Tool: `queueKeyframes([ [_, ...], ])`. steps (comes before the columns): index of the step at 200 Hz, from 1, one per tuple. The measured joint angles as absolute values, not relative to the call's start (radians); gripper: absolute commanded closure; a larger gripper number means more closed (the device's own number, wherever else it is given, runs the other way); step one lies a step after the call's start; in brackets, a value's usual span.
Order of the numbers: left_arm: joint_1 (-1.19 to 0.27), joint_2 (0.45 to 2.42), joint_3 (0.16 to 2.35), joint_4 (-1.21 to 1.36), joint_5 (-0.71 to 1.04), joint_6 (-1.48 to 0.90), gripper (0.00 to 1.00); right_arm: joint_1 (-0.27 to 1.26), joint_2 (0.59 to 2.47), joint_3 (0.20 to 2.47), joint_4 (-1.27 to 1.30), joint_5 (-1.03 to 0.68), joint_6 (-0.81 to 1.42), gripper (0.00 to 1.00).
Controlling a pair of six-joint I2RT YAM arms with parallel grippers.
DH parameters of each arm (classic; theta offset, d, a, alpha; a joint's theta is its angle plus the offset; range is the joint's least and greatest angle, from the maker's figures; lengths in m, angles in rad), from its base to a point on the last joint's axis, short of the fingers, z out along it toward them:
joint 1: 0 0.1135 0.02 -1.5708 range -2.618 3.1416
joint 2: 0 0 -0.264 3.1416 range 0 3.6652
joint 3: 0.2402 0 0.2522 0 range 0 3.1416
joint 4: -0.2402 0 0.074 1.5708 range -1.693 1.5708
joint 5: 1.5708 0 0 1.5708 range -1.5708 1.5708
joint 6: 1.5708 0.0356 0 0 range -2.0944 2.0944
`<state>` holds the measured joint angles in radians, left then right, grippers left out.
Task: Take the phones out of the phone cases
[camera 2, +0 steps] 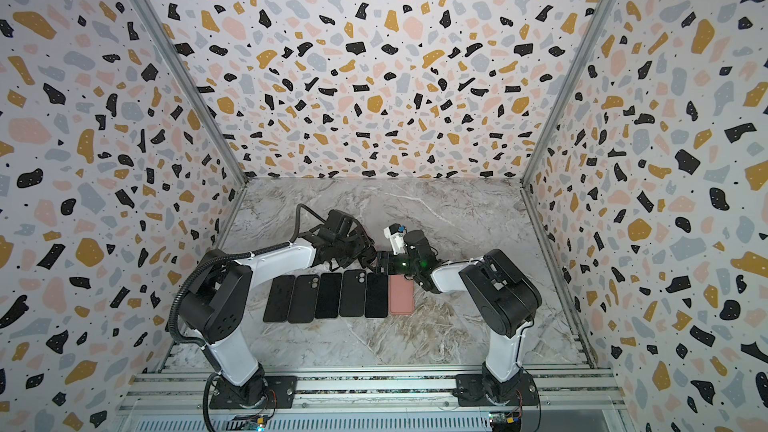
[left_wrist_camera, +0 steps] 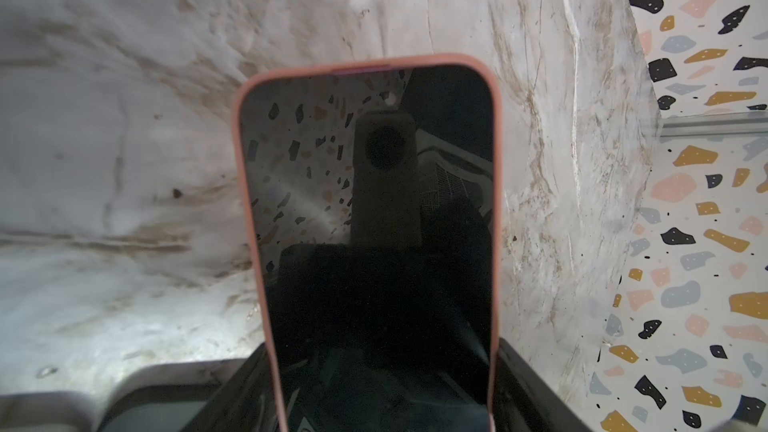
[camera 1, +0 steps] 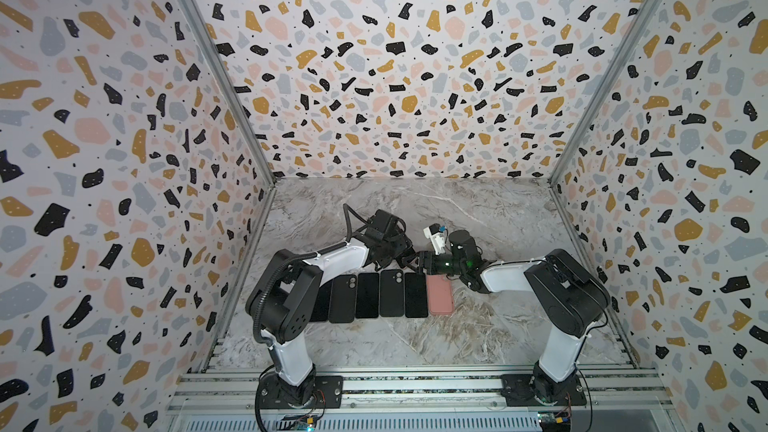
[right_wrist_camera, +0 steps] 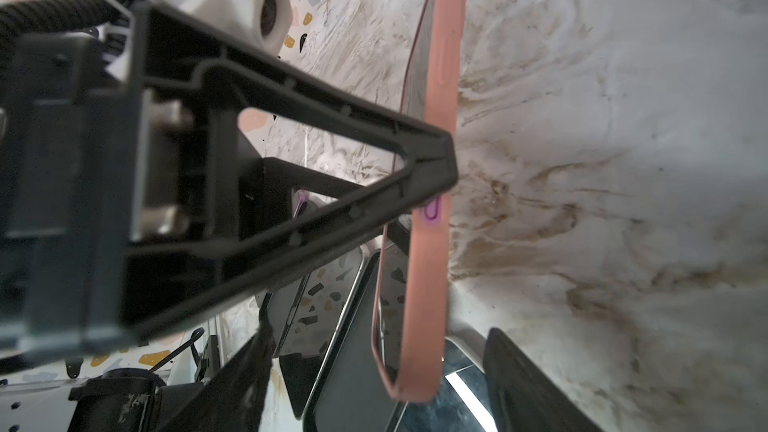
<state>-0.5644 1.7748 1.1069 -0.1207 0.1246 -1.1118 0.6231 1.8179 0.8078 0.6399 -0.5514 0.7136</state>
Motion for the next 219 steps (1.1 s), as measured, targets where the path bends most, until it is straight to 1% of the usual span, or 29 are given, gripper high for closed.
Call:
queueKeyframes([
  [16, -0.581, 1.769, 1.097, -0.109, 0.122, -1.119, 0.54, 0.623, 1.818, 0.808, 0.644, -0.530, 0.720, 0.29],
  [42, -0.611, 1.757, 1.092, -0.095, 0.110, -1.123, 0.54, 0.623, 1.818, 0.808, 0.642, -0.503, 0.730, 0.43],
  [58, -0.624, 1.747, 1.092, -0.088, 0.102, -1.123, 0.54, 0.621, 1.818, 0.808, 0.640, -0.489, 0.741, 0.55],
  [66, -0.632, 1.740, 1.092, -0.088, 0.096, -1.122, 0.54, 0.619, 1.816, 0.808, 0.642, -0.478, 0.746, 0.64],
  [74, -0.640, 1.732, 1.092, -0.088, 0.091, -1.122, 0.54, 0.616, 1.815, 0.807, 0.645, -0.472, 0.751, 0.75],
  [82, -0.649, 1.725, 1.092, -0.087, 0.087, -1.122, 0.54, 0.614, 1.809, 0.801, 0.653, -0.468, 0.764, 0.83],
  [89, -0.657, 1.720, 1.092, -0.085, 0.081, -1.121, 0.54, 0.611, 1.800, 0.792, 0.663, -0.469, 0.769, 0.89],
  [105, -0.673, 1.709, 1.092, -0.075, 0.072, -1.119, 0.52, 0.608, 1.764, 0.769, 0.669, -0.463, 0.787, 0.96],
  [119, -0.690, 1.695, 1.092, -0.065, 0.065, -1.113, 0.49, 0.605, 1.726, 0.744, 0.672, -0.459, 0.789, 1.00],
  [131, -0.699, 1.681, 1.086, -0.052, 0.068, -1.106, 0.44, 0.604, 1.687, 0.722, 0.665, -0.450, 0.786, 1.00],
  [144, -0.704, 1.652, 1.053, -0.003, 0.076, -1.094, 0.33, 0.601, 1.641, 0.700, 0.655, -0.445, 0.769, 1.00],
  [174, -0.717, 1.547, 0.933, 0.160, 0.124, -1.036, 0.15, 0.569, 1.486, 0.624, 0.602, -0.478, 0.744, 1.00],
  [180, -0.717, 1.527, 0.915, 0.189, 0.128, -1.019, 0.06, 0.554, 1.450, 0.606, 0.587, -0.493, 0.746, 1.00],
  [187, -0.714, 1.505, 0.899, 0.221, 0.134, -0.989, 0.01, 0.530, 1.394, 0.585, 0.560, -0.511, 0.746, 1.00],
  [219, -0.707, 1.434, 0.842, 0.443, 0.208, -0.875, 0.00, 0.403, 1.115, 0.541, 0.411, -0.614, 0.727, 1.00],
])
